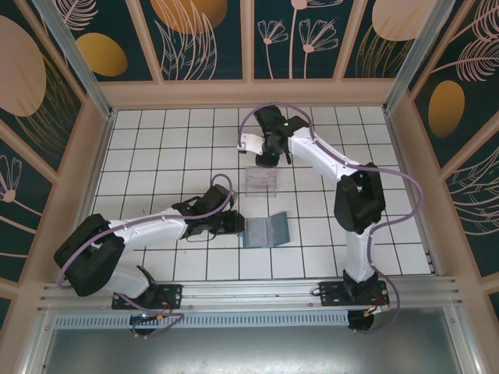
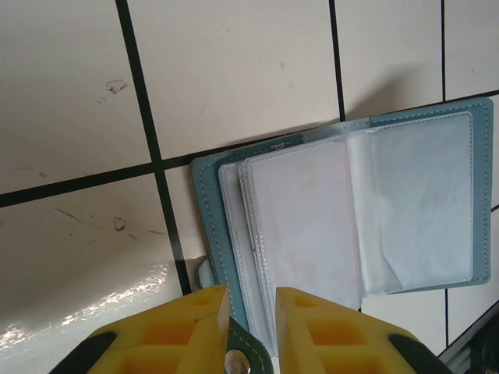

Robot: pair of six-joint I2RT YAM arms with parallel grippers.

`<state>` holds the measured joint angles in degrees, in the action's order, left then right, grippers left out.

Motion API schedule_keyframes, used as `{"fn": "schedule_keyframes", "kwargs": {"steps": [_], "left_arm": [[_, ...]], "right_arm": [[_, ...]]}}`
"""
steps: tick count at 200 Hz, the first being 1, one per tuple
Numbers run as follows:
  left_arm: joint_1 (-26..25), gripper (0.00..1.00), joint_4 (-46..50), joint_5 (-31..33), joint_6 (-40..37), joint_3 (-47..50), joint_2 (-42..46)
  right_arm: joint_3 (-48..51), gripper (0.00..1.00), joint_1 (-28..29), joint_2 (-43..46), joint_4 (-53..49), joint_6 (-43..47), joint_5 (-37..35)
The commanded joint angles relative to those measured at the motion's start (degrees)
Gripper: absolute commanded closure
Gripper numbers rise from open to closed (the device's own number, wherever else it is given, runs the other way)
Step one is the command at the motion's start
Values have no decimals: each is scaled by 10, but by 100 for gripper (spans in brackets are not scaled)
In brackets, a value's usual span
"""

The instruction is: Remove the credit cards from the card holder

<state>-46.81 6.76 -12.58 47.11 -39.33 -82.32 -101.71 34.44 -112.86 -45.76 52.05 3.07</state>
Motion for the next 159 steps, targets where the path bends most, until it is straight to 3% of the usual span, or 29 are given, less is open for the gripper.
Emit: {"fn": "schedule_keyframes", "kwargs": {"steps": [1, 50, 70, 107, 159], "left_arm": [[4, 76, 26, 22, -8, -16, 11], [24, 72, 46, 43, -11, -24, 4], [32, 65, 46, 49, -15, -28, 1], [47, 58, 49, 75, -21, -37, -3], [59, 50, 56, 158, -4, -30, 35]], "right_arm": [[11, 67, 9, 37, 38, -132, -2], [131, 66, 42, 114, 103, -419, -12], [170, 70, 55, 138, 92, -552, -28], [242, 73, 111, 181, 54, -695, -76], [341, 71, 171, 231, 46, -841, -42]]}}
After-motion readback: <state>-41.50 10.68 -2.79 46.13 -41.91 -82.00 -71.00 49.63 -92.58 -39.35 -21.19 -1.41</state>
